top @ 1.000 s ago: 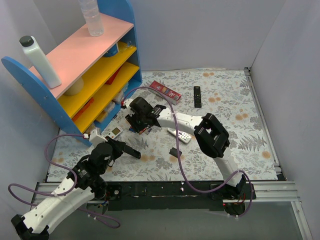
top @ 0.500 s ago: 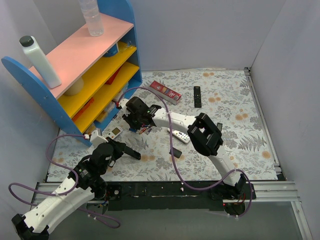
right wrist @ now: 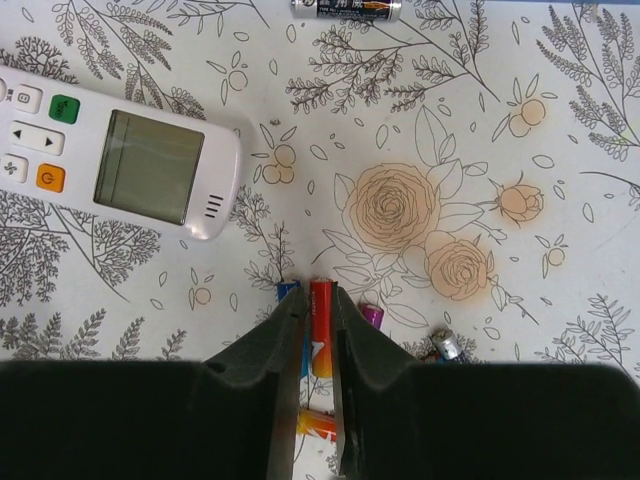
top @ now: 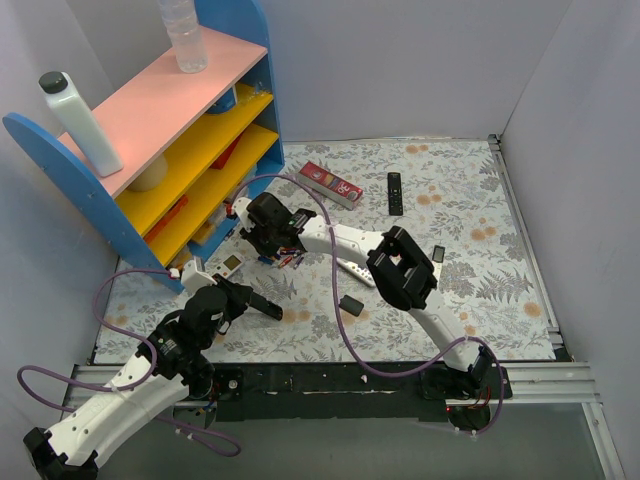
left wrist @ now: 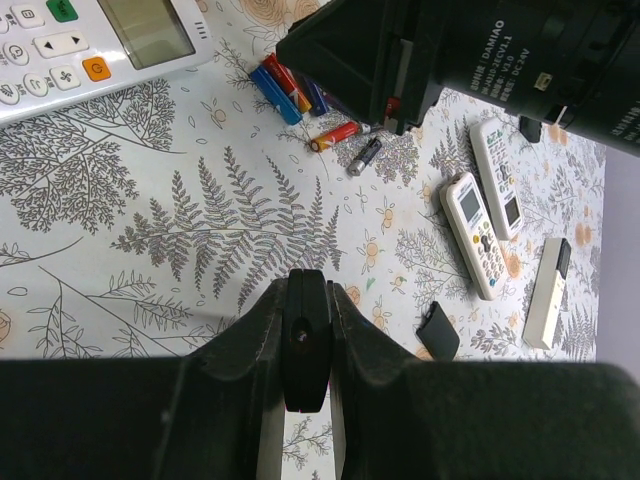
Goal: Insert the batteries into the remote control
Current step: Pick up the battery from the center of the board.
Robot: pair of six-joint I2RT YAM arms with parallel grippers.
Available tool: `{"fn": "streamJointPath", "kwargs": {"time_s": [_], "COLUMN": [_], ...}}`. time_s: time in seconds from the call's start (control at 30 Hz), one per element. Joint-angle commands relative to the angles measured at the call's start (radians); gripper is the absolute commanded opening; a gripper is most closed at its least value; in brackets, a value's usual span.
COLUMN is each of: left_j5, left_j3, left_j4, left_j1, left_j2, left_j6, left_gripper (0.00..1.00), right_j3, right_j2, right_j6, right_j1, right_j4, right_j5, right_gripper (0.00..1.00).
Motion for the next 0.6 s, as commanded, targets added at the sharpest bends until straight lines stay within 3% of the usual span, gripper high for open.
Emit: {"fn": "streamJointPath", "kwargs": {"time_s": [0.0, 0.57], "left_j5": [-0.004, 0.002], "left_j3": [0.0, -0.009], "left_j4": [0.012, 0.03], "left_j1": [0.005, 0.005], "left_j2": [-0.002, 0.015], "left_j6": [-0.002, -0.002], "left_gripper": [0.0, 0.0], "right_j3": [0.056, 0.038], "right_j2": [0.032, 0.069], "right_j6": [-0.019, -0.041], "right_j1": [-0.002, -0.002], "right_j4": [0.014, -0.015], "right_j5": [0.015, 0.071], "right_gripper": [0.22, 0.23]}}
